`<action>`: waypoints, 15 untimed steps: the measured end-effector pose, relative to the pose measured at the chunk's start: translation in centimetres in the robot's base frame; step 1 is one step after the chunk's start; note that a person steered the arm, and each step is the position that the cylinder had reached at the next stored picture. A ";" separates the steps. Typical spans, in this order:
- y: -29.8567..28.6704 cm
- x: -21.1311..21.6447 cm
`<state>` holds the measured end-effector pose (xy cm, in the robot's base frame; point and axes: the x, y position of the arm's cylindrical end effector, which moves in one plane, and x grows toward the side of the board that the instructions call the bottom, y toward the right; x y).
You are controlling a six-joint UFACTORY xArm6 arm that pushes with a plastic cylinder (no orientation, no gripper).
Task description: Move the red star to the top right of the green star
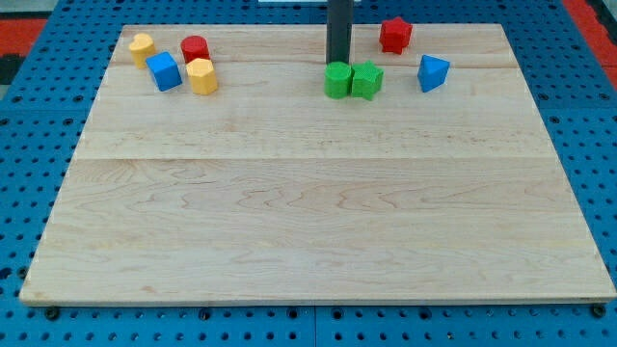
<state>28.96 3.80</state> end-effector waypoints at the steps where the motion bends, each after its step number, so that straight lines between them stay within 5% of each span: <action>1: -0.6 -2.1; 3: -0.3 -9.5; 5: 7.3 -9.8; 8: 10.9 -9.8; 10: 20.4 -9.7; 12: 6.5 -4.9; 13: 4.2 -5.9; 15: 12.4 -5.7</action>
<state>23.26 16.16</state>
